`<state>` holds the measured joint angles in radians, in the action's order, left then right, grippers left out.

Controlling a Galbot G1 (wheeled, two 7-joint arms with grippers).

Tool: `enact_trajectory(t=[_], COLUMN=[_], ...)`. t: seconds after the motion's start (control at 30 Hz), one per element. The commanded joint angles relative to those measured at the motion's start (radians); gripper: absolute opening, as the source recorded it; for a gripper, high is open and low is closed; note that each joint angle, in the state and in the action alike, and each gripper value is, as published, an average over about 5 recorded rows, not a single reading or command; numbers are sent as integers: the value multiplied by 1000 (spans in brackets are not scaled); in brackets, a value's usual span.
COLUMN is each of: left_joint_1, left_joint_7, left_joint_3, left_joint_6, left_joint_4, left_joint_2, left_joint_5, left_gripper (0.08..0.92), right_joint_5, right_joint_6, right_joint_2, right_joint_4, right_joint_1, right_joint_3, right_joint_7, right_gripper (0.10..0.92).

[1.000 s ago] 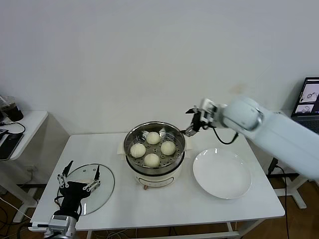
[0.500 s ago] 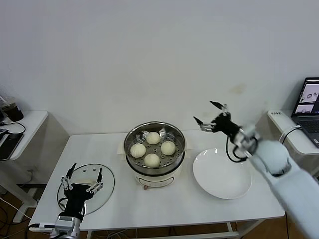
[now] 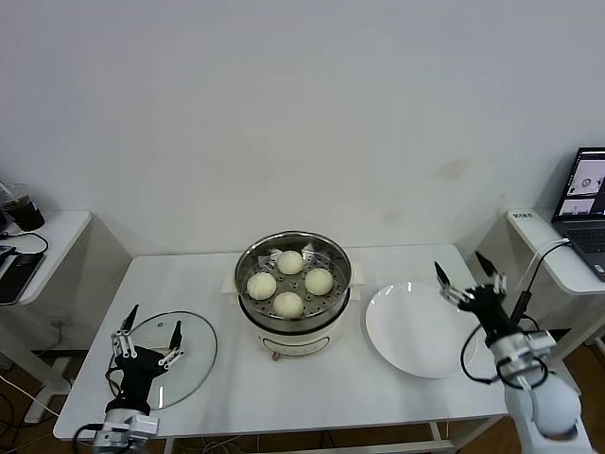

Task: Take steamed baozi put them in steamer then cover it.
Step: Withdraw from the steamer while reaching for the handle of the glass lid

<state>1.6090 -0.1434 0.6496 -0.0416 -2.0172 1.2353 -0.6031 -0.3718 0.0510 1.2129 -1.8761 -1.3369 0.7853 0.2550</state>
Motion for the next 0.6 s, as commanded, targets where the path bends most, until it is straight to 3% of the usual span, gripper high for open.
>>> enact_trajectory(t=[0.03,0.17,0.6], left_joint_1=[41,64,-104], left_joint_7=[-2,26,115], left_joint_3=[48,53,34], left_joint_6=[-75,-52,-16], left_joint_4=[104,112,299], left_joint_2=[-69,-70,-103], left_joint_5=[-701,-771,-731], left_gripper=[823,823,823], right_joint_5=[21,25,36], right_joint_6=[30,33,33], right_joint_2=[169,175,197], right_joint_4=[-31,-32,-65], right_joint_1=[-175,-197,-242], right_joint_3=[143,153,149], right_joint_7=[11,15,20], right_gripper=[823,823,823])
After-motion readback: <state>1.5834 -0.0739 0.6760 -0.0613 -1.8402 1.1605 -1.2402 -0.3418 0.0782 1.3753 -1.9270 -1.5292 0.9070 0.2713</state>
